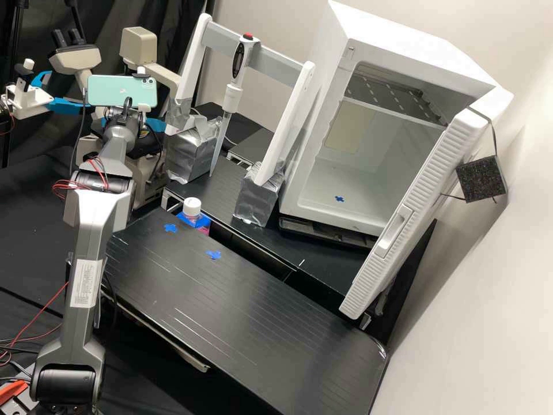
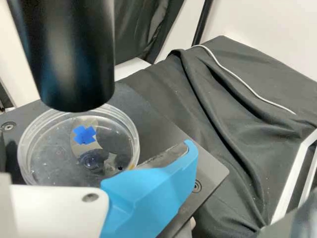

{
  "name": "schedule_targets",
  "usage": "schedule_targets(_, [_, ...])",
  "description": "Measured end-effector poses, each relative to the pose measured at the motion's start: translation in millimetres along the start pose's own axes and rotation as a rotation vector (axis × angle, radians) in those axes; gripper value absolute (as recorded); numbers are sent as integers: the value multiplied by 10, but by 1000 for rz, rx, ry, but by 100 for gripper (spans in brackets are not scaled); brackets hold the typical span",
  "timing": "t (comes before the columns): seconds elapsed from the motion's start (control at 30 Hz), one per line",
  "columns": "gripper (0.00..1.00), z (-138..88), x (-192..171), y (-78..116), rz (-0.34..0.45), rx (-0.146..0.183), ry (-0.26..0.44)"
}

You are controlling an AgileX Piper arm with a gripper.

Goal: Move the petri dish to the bench

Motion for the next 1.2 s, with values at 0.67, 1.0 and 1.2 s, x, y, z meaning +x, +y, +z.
schedule_targets(0.67, [0,-12,14,6,0,15,-2])
schedule_targets(1.0, [0,-21,10,19,-8,30,-10])
schedule_targets(1.2, [0,-24,27,23,-6,33,-8])
